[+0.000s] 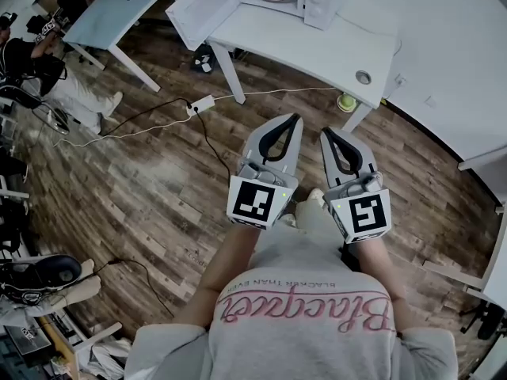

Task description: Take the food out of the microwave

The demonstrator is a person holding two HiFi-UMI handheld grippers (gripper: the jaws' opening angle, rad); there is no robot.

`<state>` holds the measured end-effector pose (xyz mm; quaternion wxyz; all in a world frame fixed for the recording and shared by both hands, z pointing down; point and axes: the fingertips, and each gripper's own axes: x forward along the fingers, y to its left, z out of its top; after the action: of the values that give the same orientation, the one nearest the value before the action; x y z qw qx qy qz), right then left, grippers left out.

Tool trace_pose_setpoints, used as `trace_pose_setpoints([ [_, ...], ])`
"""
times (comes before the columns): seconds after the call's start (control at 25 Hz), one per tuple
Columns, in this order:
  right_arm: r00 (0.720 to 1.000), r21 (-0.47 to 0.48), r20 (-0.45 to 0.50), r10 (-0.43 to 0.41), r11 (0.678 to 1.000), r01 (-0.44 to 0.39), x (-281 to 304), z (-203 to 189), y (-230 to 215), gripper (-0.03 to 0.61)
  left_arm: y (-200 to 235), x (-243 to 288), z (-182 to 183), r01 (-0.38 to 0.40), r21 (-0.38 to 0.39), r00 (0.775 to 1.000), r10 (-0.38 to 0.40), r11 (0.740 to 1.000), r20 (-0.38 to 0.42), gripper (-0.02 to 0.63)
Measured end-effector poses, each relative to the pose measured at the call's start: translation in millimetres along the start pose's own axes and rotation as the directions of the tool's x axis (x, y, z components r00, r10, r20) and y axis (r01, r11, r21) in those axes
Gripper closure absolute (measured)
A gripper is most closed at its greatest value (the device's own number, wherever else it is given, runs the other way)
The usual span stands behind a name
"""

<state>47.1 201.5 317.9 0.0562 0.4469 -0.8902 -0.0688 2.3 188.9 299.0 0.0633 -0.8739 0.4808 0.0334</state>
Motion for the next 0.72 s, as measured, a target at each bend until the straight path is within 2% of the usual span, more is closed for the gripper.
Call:
trace_pose_setpoints([
  [0.28, 0.999, -0.006, -0.006, 0.040, 0.999, -0.040, 23.9, -14.6, 1.1, 0.569, 22.0, 9.9, -15.7, -0.048, -0.022, 0.999, 0.048, 0.999, -0.010, 0.609],
  [0.72, 0.998, -0.010, 0.000, 0.067, 0.998, -0.067, 94.6, -23.6, -29.9, 0.568, 68.0, 65.7, -27.1, -0.065, 0.008, 0.998, 0.065, 0.998, -0.019, 0.609],
])
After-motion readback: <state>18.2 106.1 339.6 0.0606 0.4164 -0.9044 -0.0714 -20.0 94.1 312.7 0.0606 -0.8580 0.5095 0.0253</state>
